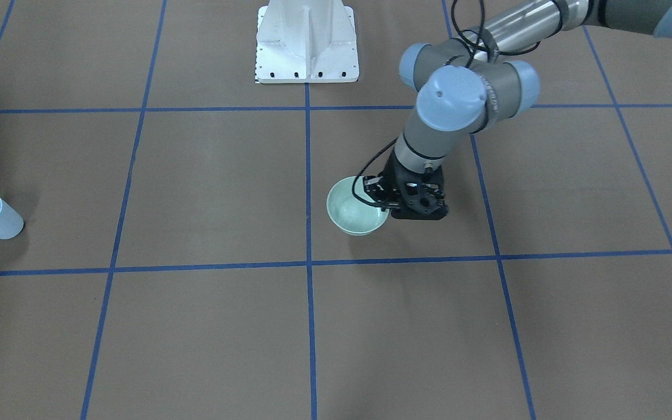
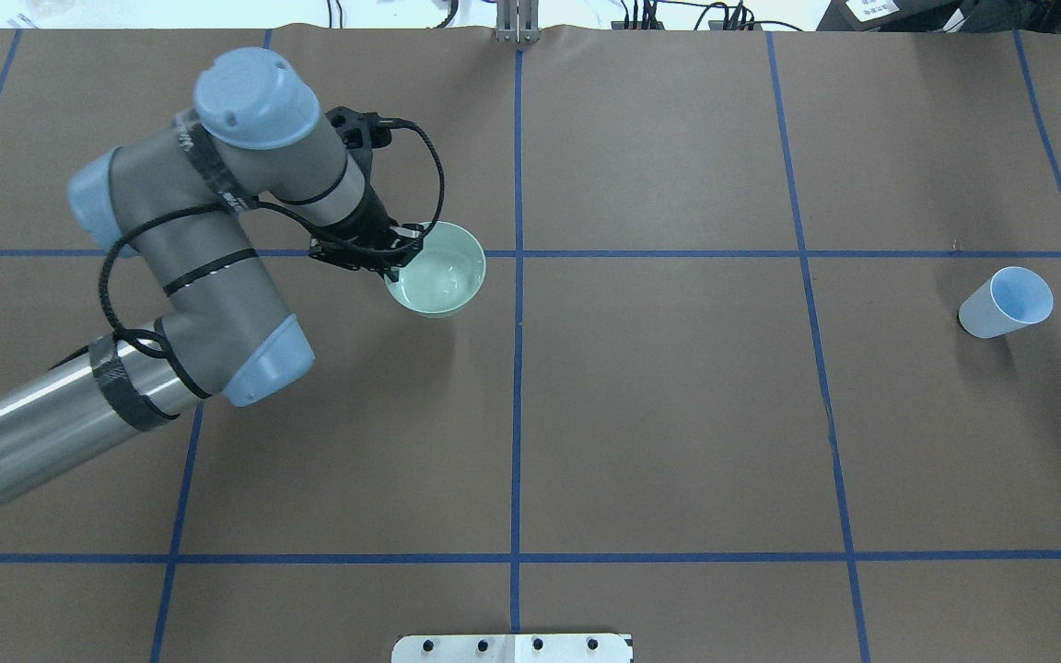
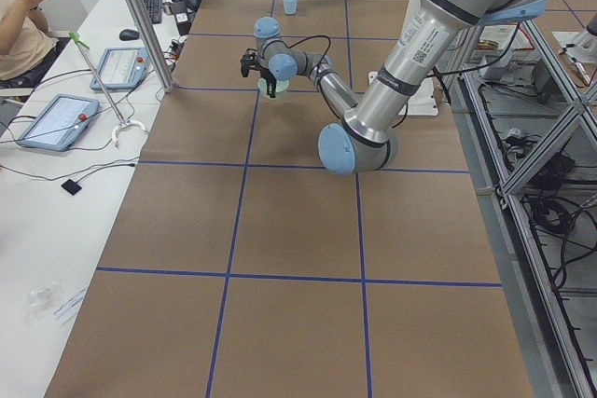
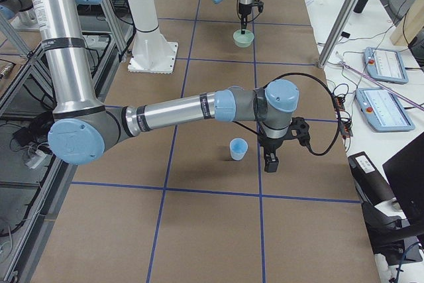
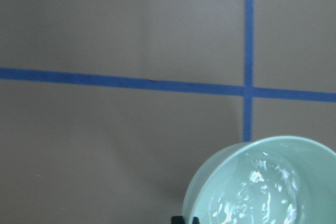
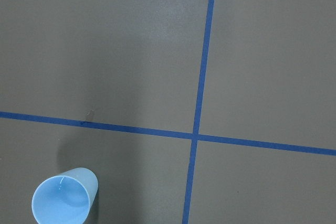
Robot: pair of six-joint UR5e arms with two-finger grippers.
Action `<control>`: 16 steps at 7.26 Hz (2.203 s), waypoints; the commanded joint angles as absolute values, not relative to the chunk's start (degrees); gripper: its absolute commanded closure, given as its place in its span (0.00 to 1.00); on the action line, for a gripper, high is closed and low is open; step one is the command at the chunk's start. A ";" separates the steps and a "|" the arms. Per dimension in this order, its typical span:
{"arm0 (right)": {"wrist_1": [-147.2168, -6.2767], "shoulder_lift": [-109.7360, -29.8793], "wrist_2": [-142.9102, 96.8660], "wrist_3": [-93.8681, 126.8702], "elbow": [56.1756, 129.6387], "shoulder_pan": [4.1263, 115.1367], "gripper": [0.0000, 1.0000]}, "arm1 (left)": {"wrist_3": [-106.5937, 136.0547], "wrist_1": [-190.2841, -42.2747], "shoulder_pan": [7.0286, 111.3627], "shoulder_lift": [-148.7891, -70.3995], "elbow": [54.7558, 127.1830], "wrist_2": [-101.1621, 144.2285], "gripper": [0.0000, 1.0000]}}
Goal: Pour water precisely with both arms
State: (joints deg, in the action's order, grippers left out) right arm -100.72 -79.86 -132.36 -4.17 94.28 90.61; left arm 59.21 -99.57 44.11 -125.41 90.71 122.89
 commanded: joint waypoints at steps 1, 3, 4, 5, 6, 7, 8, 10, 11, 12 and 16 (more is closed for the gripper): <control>-100.72 -79.98 -132.36 -4.48 94.48 90.62 0.00 | 45.07 -100.02 52.70 -114.31 94.91 130.14 1.00; -100.72 -80.16 -132.36 -4.48 94.57 90.62 0.00 | 29.87 -100.20 60.26 -105.86 95.54 133.58 1.00; -100.72 -80.16 -132.36 -4.48 94.66 90.62 0.00 | 24.05 -100.37 63.34 -102.43 95.36 133.85 1.00; -100.72 -80.16 -132.28 -4.57 94.57 90.62 0.00 | 21.47 -101.07 64.67 -99.70 95.27 135.95 1.00; -100.72 -80.33 -132.28 -4.48 94.74 90.62 0.00 | 21.45 -104.38 64.69 -95.75 94.93 136.14 1.00; -100.72 -80.33 -132.28 -4.48 94.75 90.62 0.00 | 21.62 -109.29 64.60 -93.10 93.18 136.14 1.00; -100.72 -80.16 -132.28 -4.48 94.66 90.62 0.00 | 21.53 -114.30 64.60 -89.94 91.08 136.14 1.00; -100.72 -80.16 -132.19 -4.48 94.92 90.62 0.00 | 21.71 -122.05 64.51 -89.04 85.11 136.23 1.00; -100.72 -80.16 -132.19 -4.40 94.83 90.62 0.00 | 21.97 -124.43 64.51 -89.12 82.99 136.23 0.83; -100.72 -80.07 -132.19 -4.39 94.92 90.62 0.00 | 22.06 -124.71 64.51 -89.12 82.97 136.23 0.47; -100.72 -79.80 -132.19 -3.87 94.92 90.62 0.00 | 22.06 -122.80 76.24 -91.14 83.93 143.41 0.00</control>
State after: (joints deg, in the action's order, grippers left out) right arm -100.72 -79.86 -132.19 -3.95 94.90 90.62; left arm 22.22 -124.28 70.93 -90.33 83.57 140.15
